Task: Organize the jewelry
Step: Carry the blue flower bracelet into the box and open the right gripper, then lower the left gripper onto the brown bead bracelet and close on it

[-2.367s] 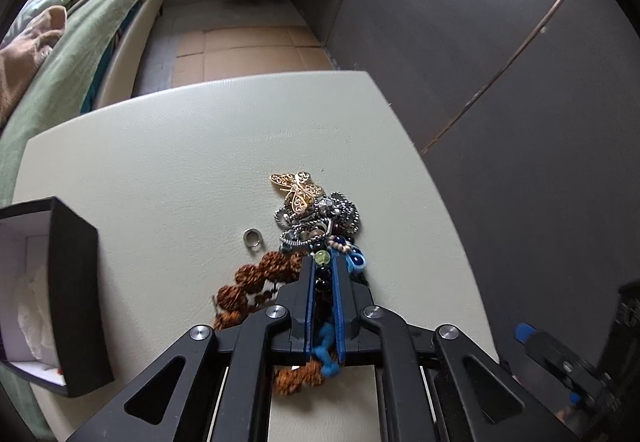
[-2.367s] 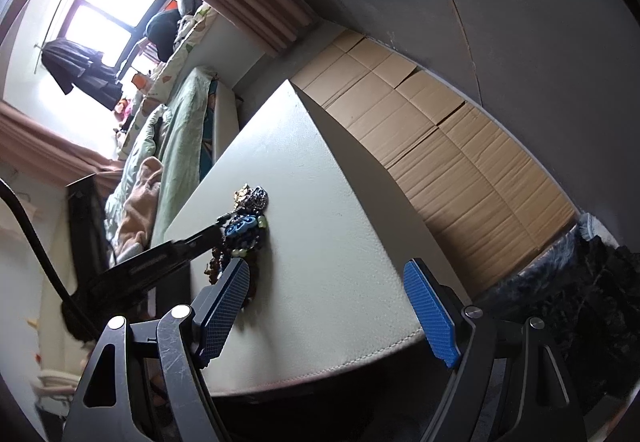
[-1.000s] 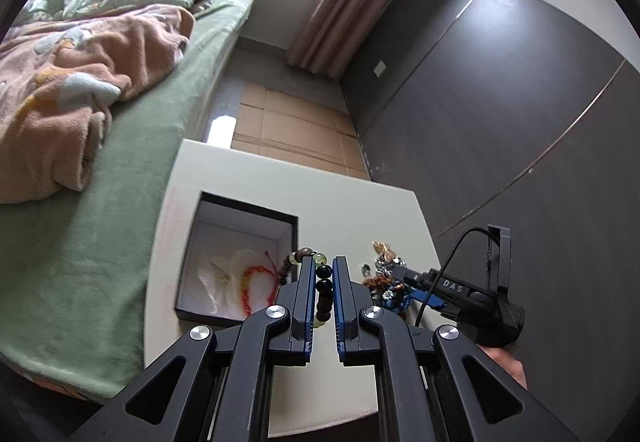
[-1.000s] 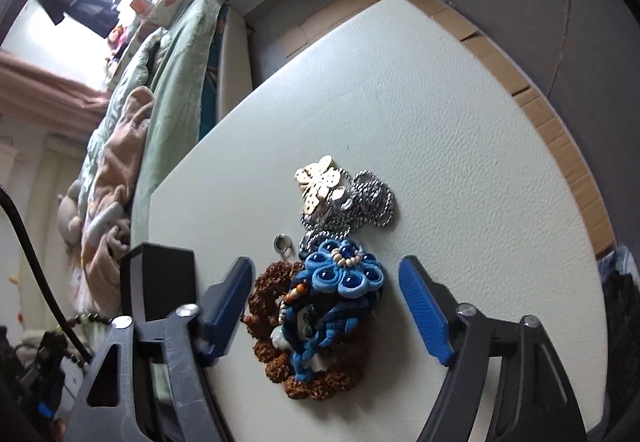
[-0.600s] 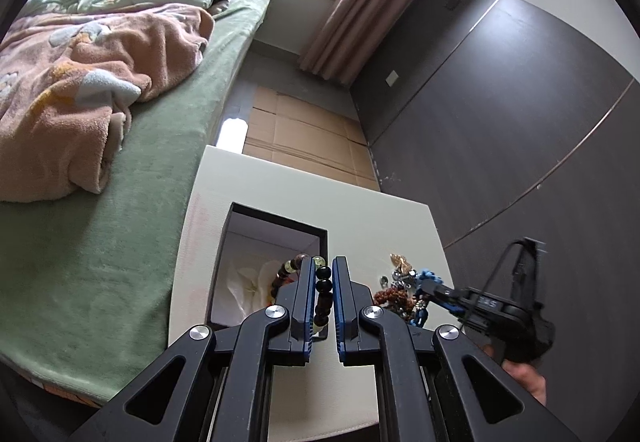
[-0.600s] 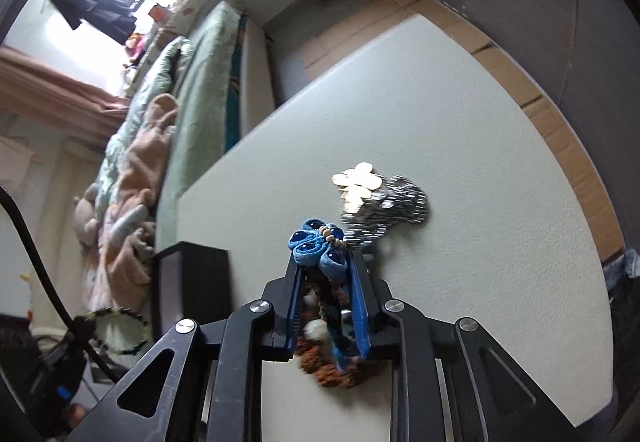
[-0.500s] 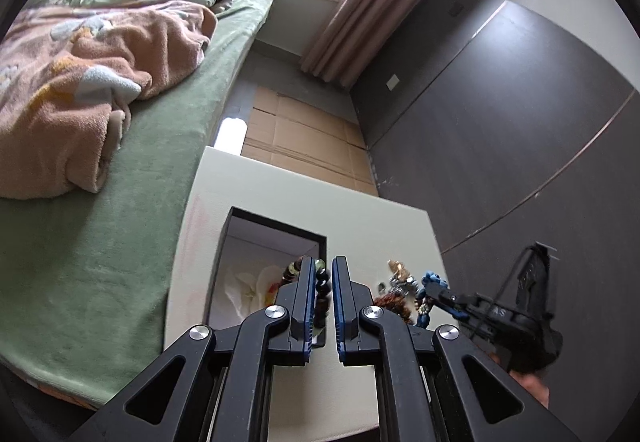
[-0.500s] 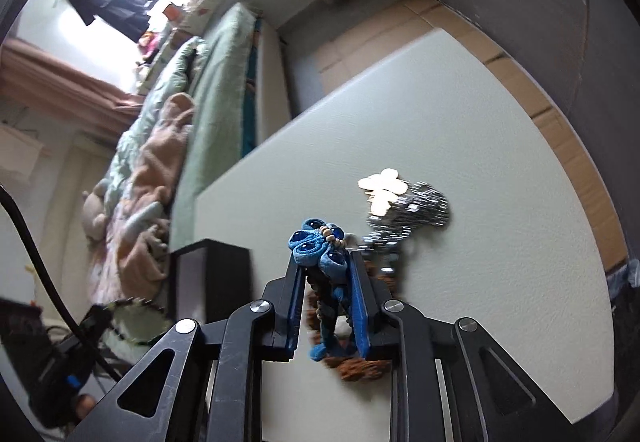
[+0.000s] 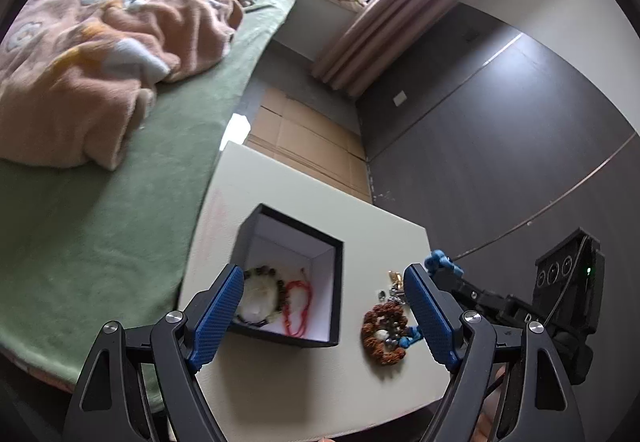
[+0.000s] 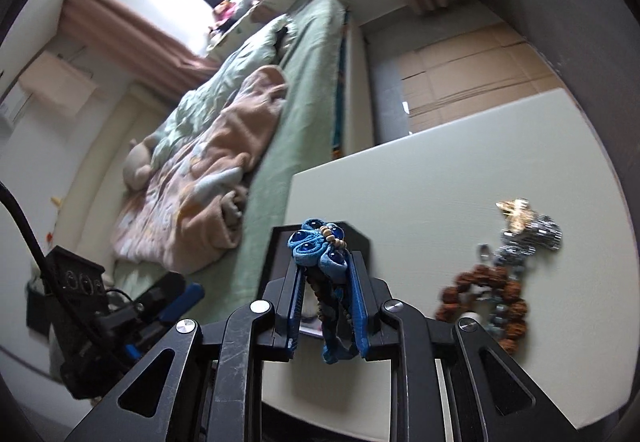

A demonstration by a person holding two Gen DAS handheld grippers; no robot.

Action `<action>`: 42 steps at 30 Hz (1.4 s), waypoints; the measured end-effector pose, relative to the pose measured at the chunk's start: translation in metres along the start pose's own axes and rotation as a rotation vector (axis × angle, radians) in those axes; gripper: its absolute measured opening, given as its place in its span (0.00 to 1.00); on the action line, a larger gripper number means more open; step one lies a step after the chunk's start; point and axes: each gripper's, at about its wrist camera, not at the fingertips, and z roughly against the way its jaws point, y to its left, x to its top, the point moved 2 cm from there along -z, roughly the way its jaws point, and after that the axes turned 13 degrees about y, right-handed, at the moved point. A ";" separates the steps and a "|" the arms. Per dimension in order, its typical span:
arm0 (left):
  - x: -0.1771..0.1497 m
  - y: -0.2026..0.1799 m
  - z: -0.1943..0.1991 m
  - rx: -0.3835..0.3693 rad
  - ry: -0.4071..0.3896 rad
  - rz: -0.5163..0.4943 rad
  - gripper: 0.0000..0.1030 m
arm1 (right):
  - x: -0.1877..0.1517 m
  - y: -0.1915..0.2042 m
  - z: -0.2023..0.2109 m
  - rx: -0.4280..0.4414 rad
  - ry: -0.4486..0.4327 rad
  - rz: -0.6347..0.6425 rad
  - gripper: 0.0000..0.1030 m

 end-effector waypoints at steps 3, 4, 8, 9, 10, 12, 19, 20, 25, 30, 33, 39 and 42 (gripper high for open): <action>-0.003 0.008 0.007 0.022 -0.011 0.012 0.80 | 0.004 0.013 -0.012 0.008 0.015 0.019 0.22; -0.003 0.011 0.010 0.034 -0.016 0.017 0.80 | 0.005 0.017 -0.016 0.010 0.019 0.024 0.22; -0.005 0.024 0.018 0.048 -0.030 0.044 0.80 | 0.009 0.028 -0.028 0.026 0.032 0.037 0.24; -0.005 0.027 0.019 0.053 -0.032 0.052 0.80 | 0.010 0.032 -0.031 0.034 0.030 0.042 0.32; -0.005 0.030 0.020 0.057 -0.031 0.062 0.80 | 0.011 0.036 -0.034 0.043 0.030 0.052 0.41; -0.006 0.036 0.021 0.055 -0.030 0.082 0.80 | 0.013 0.042 -0.043 0.069 0.058 0.068 0.75; -0.010 0.031 0.025 0.046 -0.036 0.078 0.82 | 0.001 0.035 -0.032 0.021 0.053 0.062 0.77; -0.011 0.029 0.025 0.038 -0.036 0.075 0.83 | -0.001 0.032 -0.028 0.012 0.048 0.054 0.77; -0.017 0.012 0.024 0.025 -0.031 0.038 0.86 | -0.016 0.013 0.001 -0.022 0.011 0.014 0.77; -0.025 -0.009 0.022 0.004 -0.016 -0.004 0.90 | -0.030 -0.008 0.028 -0.076 -0.029 -0.041 0.77; -0.029 -0.023 0.019 -0.008 -0.002 -0.026 0.93 | -0.034 -0.019 0.045 -0.094 -0.049 -0.079 0.77; -0.035 -0.049 0.011 0.010 0.017 -0.094 0.93 | -0.028 -0.038 0.076 -0.135 -0.097 -0.114 0.77; -0.033 -0.062 -0.003 0.031 0.047 -0.131 0.93 | -0.025 -0.056 0.081 -0.131 -0.109 -0.139 0.77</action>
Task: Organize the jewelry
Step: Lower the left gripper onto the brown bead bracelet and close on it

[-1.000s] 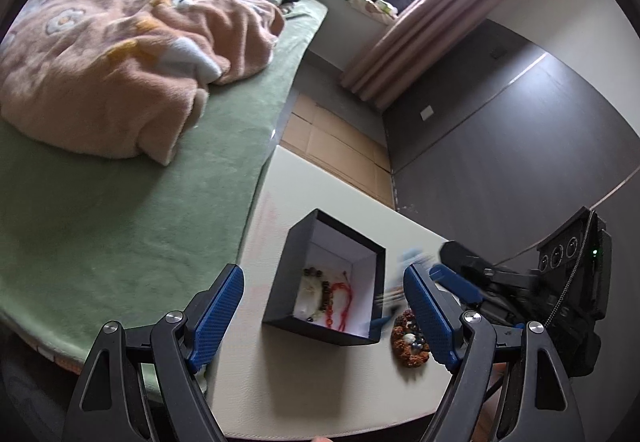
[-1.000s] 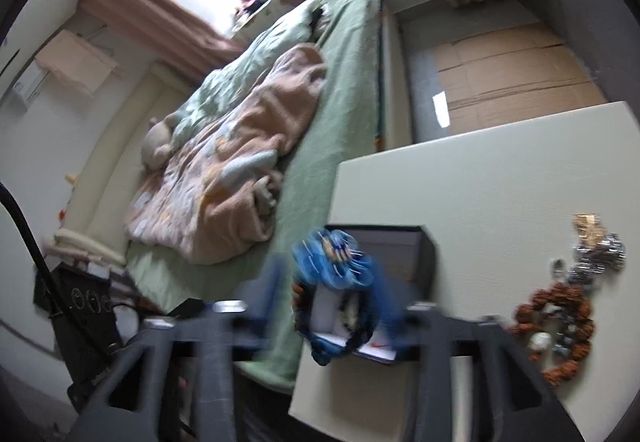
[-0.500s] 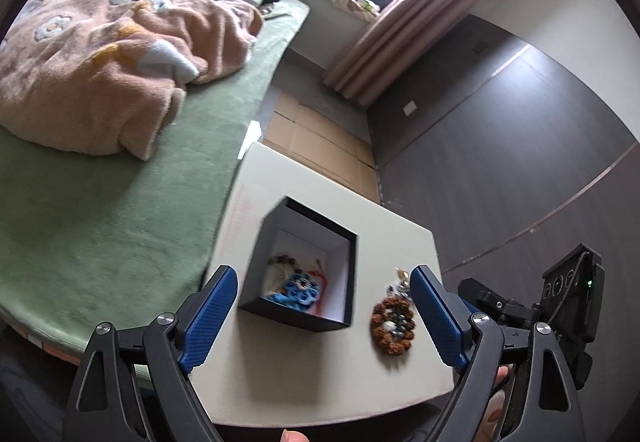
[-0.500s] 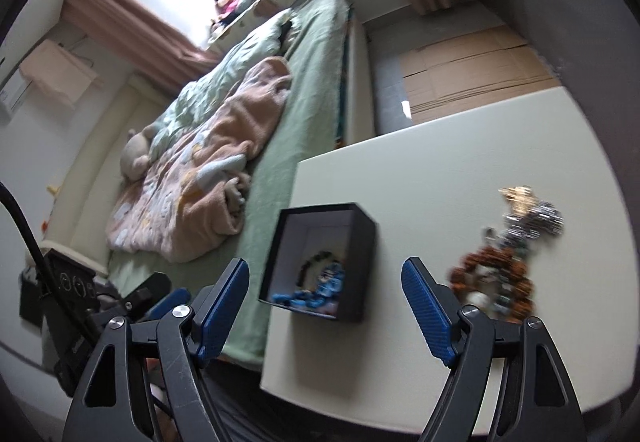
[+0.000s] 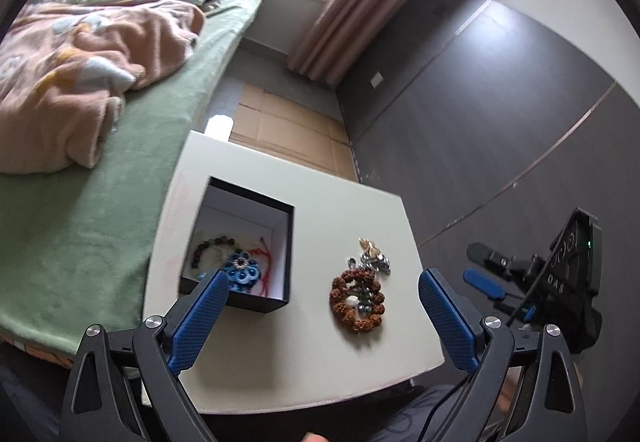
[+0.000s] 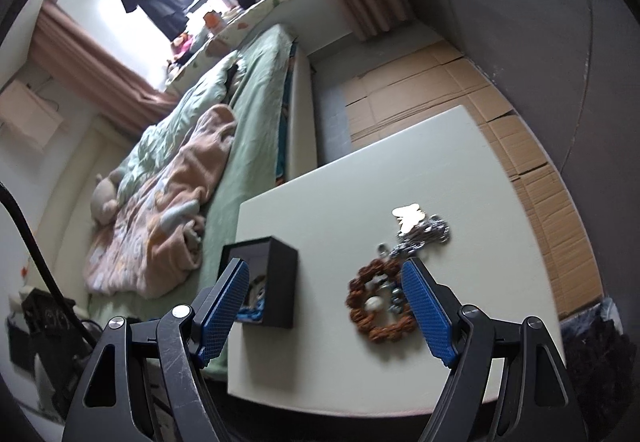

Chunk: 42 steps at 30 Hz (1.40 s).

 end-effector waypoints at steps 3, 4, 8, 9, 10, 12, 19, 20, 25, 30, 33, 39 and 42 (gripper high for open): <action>0.004 -0.009 -0.010 0.015 0.016 -0.022 0.93 | 0.005 -0.018 -0.003 0.004 0.007 -0.032 0.77; 0.005 -0.014 -0.014 0.026 0.019 -0.034 0.93 | 0.007 -0.022 -0.005 0.008 0.009 -0.036 0.77; 0.011 -0.028 -0.029 0.054 0.048 -0.085 0.93 | 0.015 -0.042 -0.012 0.034 0.023 -0.078 0.77; 0.012 -0.033 -0.034 0.062 0.051 -0.105 0.93 | 0.017 -0.048 -0.014 0.042 0.019 -0.089 0.77; 0.013 -0.038 -0.039 0.069 0.054 -0.123 0.92 | 0.017 -0.053 -0.014 0.053 0.013 -0.097 0.77; 0.015 -0.046 -0.048 0.081 0.071 -0.159 0.88 | 0.016 -0.064 -0.017 0.080 0.006 -0.116 0.77; 0.017 -0.069 -0.106 0.186 0.245 -0.315 0.69 | 0.002 -0.098 -0.029 0.111 0.002 -0.174 0.77; 0.017 -0.070 -0.113 0.198 0.259 -0.322 0.69 | 0.000 -0.103 -0.031 0.115 0.001 -0.185 0.77; 0.019 -0.066 -0.149 0.230 0.332 -0.334 0.53 | -0.003 -0.124 -0.043 0.107 0.022 -0.231 0.77; 0.019 -0.070 -0.178 0.273 0.380 -0.381 0.52 | -0.004 -0.140 -0.050 0.115 0.038 -0.266 0.77; 0.018 -0.068 -0.193 0.333 0.410 -0.386 0.49 | -0.005 -0.144 -0.048 0.126 0.030 -0.280 0.77; 0.012 -0.061 -0.219 0.374 0.465 -0.391 0.40 | -0.003 -0.144 -0.043 0.136 0.015 -0.270 0.77; 0.014 -0.057 -0.223 0.364 0.457 -0.370 0.37 | -0.002 -0.144 -0.047 0.140 0.025 -0.271 0.77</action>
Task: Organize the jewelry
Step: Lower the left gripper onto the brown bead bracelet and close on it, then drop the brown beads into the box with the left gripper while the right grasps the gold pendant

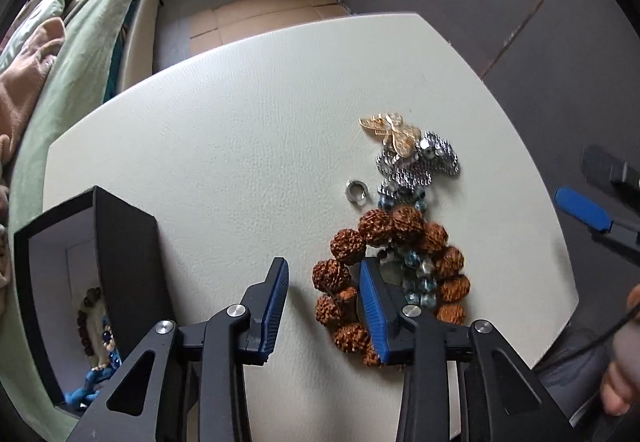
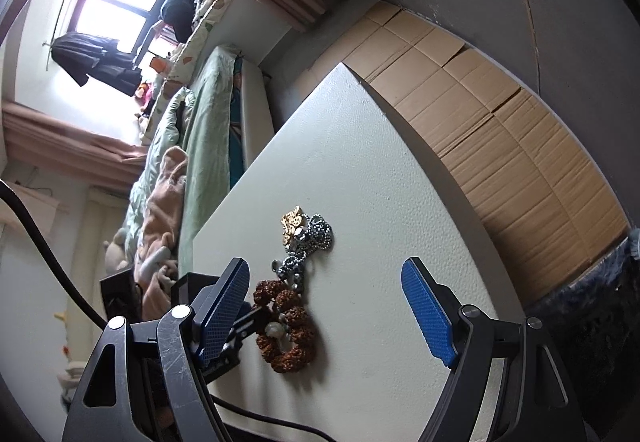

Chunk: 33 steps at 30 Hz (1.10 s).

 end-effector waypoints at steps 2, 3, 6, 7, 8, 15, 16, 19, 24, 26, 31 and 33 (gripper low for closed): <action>0.003 0.002 -0.003 -0.012 0.003 0.008 0.37 | 0.001 -0.002 -0.003 0.003 0.008 -0.004 0.77; 0.003 0.002 -0.003 -0.009 -0.002 0.008 0.37 | 0.002 -0.002 -0.005 0.004 0.012 -0.006 0.77; 0.006 -0.005 -0.005 0.024 -0.017 -0.019 0.37 | 0.003 -0.001 -0.010 0.010 0.028 -0.015 0.77; 0.008 -0.010 -0.006 0.031 -0.024 -0.028 0.37 | 0.002 -0.001 -0.011 0.013 0.029 -0.015 0.77; 0.009 -0.011 -0.007 0.036 -0.030 -0.034 0.36 | 0.003 0.001 -0.013 0.014 0.029 -0.012 0.77; 0.004 -0.014 0.003 -0.021 -0.068 -0.050 0.20 | 0.007 0.011 -0.026 -0.010 0.057 0.004 0.77; 0.002 -0.014 0.008 -0.036 -0.081 -0.046 0.19 | 0.008 0.012 -0.028 -0.017 0.061 0.007 0.77; -0.002 -0.009 0.023 -0.085 -0.113 -0.022 0.19 | 0.013 0.019 -0.033 -0.045 0.070 0.030 0.76; -0.009 0.001 0.052 -0.151 -0.174 0.010 0.19 | 0.019 0.027 -0.040 -0.088 0.080 0.060 0.72; -0.012 0.005 0.064 -0.179 -0.200 0.023 0.19 | 0.020 0.031 -0.043 -0.100 0.085 0.075 0.69; -0.015 0.018 0.089 -0.235 -0.250 0.063 0.19 | 0.032 0.054 -0.050 -0.165 0.091 0.161 0.59; -0.015 0.026 0.098 -0.243 -0.273 0.080 0.19 | 0.036 0.063 -0.054 -0.187 0.102 0.196 0.53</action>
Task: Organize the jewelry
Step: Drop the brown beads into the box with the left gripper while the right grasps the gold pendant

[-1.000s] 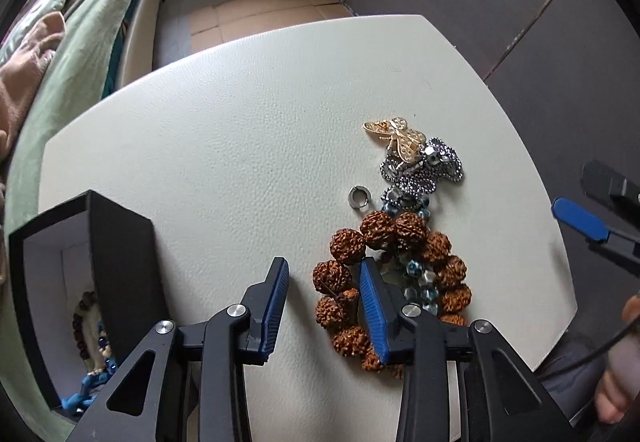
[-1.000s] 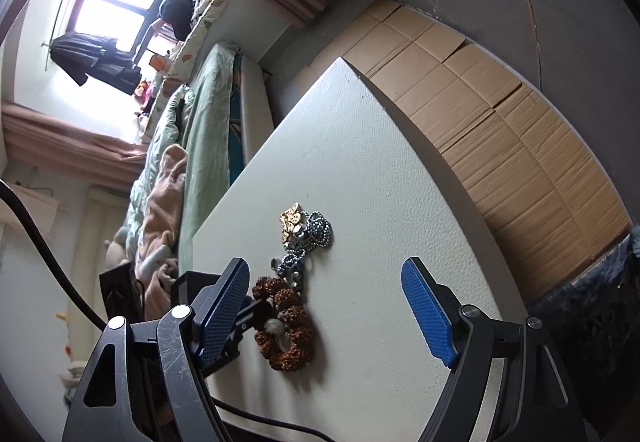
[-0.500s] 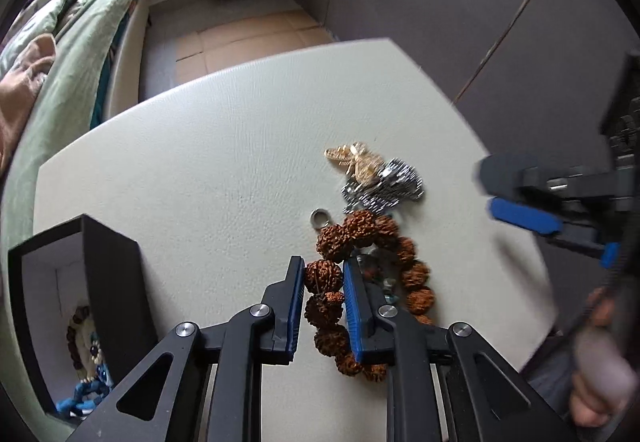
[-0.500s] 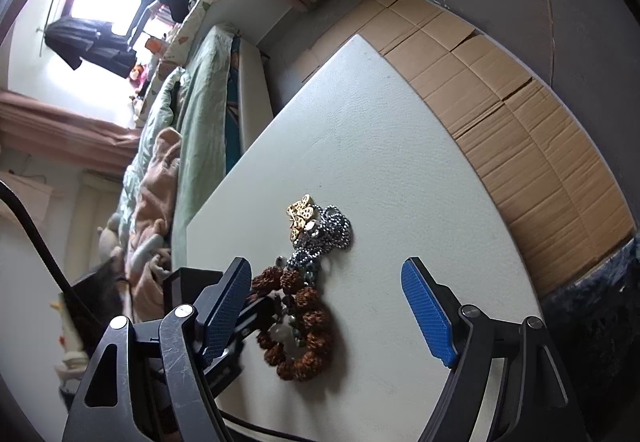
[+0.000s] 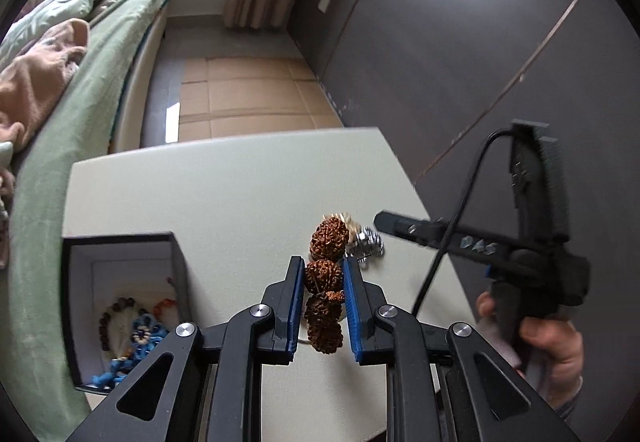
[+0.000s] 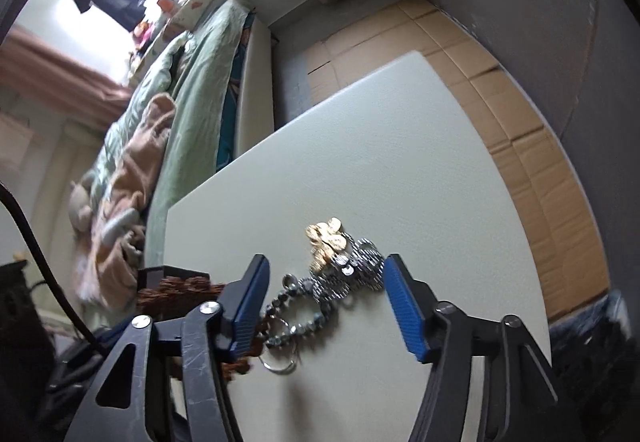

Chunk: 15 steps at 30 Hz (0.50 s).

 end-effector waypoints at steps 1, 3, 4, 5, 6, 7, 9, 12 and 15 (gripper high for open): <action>0.000 0.003 0.004 -0.001 -0.012 0.009 0.19 | 0.003 0.004 -0.002 -0.016 0.009 0.021 0.52; 0.002 0.010 0.013 0.002 -0.035 0.034 0.19 | 0.007 0.011 -0.007 -0.049 0.025 0.055 0.43; 0.003 0.015 0.017 0.010 -0.048 0.048 0.19 | 0.009 0.014 -0.010 -0.065 0.036 0.070 0.40; 0.005 0.020 0.021 0.018 -0.061 0.064 0.19 | 0.011 0.015 -0.012 -0.078 0.044 0.081 0.37; 0.006 0.026 0.025 0.020 -0.074 0.081 0.19 | 0.013 0.018 -0.015 -0.096 0.054 0.099 0.36; 0.007 0.031 0.028 0.019 -0.083 0.094 0.19 | 0.015 0.022 -0.019 -0.123 0.065 0.125 0.34; 0.009 0.042 0.036 0.016 -0.105 0.123 0.19 | 0.018 0.026 -0.024 -0.160 0.077 0.155 0.33; 0.009 0.054 0.051 0.014 -0.140 0.155 0.19 | 0.023 0.031 -0.030 -0.200 0.091 0.187 0.33; 0.005 0.063 0.065 0.012 -0.172 0.176 0.19 | 0.025 0.033 -0.039 -0.245 0.116 0.216 0.32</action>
